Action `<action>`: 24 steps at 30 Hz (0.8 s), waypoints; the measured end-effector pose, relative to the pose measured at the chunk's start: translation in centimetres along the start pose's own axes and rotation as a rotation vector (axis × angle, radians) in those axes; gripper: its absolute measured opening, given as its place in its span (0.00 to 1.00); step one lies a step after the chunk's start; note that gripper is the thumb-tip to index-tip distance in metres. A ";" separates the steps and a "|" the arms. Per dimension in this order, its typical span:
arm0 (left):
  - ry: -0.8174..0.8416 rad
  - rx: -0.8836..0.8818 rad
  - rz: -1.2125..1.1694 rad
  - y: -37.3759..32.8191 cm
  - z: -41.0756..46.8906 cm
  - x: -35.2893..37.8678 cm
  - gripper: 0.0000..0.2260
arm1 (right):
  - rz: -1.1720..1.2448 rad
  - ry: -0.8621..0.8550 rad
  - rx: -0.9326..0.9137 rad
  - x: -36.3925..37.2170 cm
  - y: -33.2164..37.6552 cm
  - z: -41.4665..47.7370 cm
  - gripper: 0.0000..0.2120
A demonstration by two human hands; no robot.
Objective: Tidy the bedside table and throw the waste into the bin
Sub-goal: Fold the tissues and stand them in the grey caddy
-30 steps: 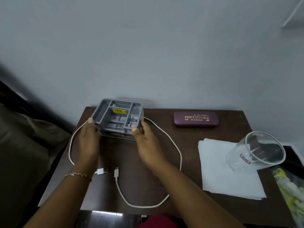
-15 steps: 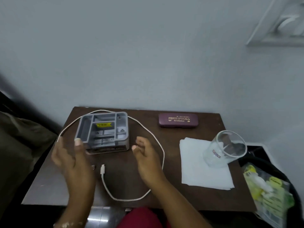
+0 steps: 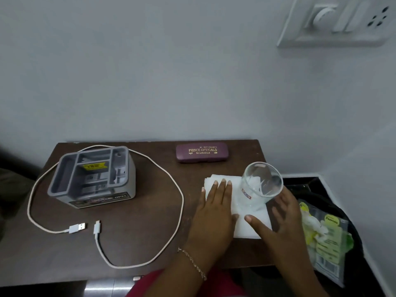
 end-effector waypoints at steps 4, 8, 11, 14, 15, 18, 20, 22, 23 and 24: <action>-0.002 0.029 0.172 0.2 0.7 2.3 0.28 | -0.047 0.014 -0.020 0.9 -1.5 1.5 0.42; -0.050 0.016 0.256 0.5 0.7 2.6 0.29 | -0.074 -0.084 -0.035 0.5 -1.7 2.2 0.34; -0.050 -0.004 0.248 0.9 0.5 2.8 0.30 | -0.066 -0.112 -0.048 0.5 -1.6 2.4 0.34; -0.055 0.006 0.239 1.6 -0.2 2.5 0.30 | 0.050 -0.096 -0.057 1.2 -1.3 3.2 0.35; -0.062 0.018 0.253 2.0 -0.5 2.5 0.30 | 0.067 -0.096 -0.059 1.4 -1.2 3.6 0.34; -0.068 0.032 0.290 4.0 -1.7 2.0 0.30 | 0.094 -0.110 -0.065 2.2 -0.6 5.5 0.32; -0.083 0.035 0.320 5.4 -2.5 1.8 0.30 | 0.110 -0.109 -0.080 2.9 -0.1 6.7 0.32; -0.094 0.047 0.354 6.2 -3.4 1.6 0.30 | 0.106 -0.108 -0.092 3.5 0.1 7.7 0.32; -0.101 0.058 0.367 6.5 -3.8 1.6 0.30 | 0.107 -0.110 -0.096 3.8 0.0 8.2 0.32; -0.107 0.066 0.378 6.8 -4.1 1.6 0.30 | 0.111 -0.115 -0.102 4.0 -0.1 8.5 0.32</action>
Point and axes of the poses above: each hand's wrist, its own z-axis towards the middle knuckle, its own x-axis out of the palm, y = z × x, the point moved 6 cm from there along z, towards the middle knuckle, and after that the axes turned 13 degrees about z, right-handed, at the moved point
